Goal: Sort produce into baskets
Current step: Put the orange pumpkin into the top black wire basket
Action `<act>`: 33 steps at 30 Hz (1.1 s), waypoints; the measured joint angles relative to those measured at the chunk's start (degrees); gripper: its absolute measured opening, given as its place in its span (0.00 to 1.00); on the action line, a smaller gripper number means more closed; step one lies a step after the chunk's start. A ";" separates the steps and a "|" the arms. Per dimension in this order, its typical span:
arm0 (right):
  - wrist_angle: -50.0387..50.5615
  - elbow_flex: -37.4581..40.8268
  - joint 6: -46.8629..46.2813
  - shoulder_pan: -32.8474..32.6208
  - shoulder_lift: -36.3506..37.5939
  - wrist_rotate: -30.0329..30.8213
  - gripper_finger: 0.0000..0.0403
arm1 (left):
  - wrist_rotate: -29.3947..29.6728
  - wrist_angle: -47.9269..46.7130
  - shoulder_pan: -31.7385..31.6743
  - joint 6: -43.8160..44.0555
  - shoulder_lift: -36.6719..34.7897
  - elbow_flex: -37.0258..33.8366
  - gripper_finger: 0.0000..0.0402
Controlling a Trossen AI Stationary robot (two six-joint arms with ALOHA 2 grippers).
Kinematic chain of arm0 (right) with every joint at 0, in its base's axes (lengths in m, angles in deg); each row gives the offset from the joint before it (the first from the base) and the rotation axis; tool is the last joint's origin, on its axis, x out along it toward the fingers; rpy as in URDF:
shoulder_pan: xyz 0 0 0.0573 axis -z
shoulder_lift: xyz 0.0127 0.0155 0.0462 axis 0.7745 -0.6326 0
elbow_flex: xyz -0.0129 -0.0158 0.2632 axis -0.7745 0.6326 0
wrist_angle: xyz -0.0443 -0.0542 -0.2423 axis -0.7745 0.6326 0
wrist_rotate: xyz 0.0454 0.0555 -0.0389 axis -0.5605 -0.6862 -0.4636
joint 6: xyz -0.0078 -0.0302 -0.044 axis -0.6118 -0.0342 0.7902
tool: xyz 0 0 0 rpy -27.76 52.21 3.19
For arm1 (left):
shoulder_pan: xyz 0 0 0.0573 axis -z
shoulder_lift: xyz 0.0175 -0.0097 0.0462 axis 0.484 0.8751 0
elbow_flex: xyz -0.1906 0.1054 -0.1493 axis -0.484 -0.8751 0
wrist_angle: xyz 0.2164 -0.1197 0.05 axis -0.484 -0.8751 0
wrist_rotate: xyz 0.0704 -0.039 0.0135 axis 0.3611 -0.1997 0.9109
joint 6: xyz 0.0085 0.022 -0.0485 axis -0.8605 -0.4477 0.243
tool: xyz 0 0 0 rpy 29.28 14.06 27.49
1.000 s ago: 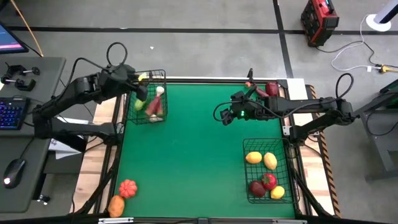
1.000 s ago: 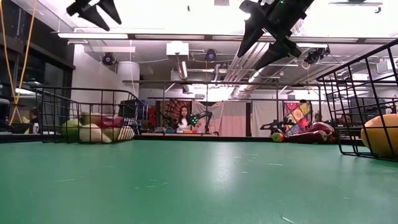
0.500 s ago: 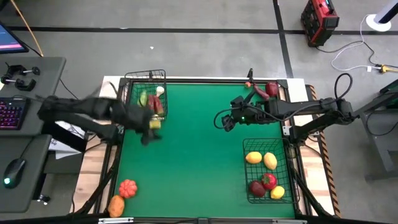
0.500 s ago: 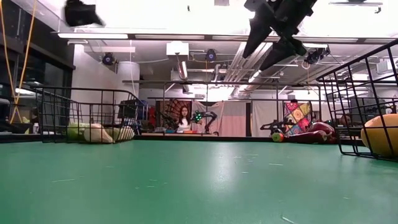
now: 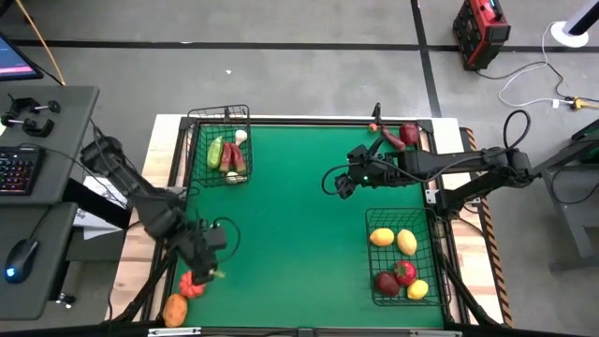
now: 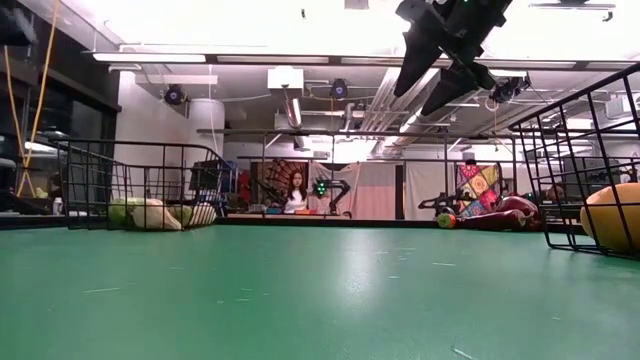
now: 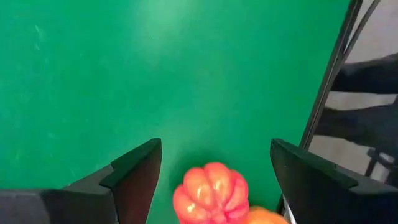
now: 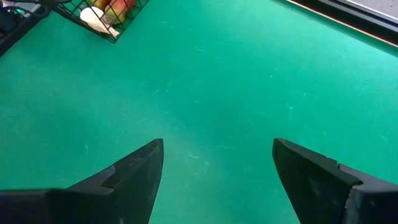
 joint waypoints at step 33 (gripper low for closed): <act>-0.03 0.00 -0.22 0.07 0.02 0.64 0.73 | -14.97 -0.88 8.93 9.62 9.34 -1.99 0.98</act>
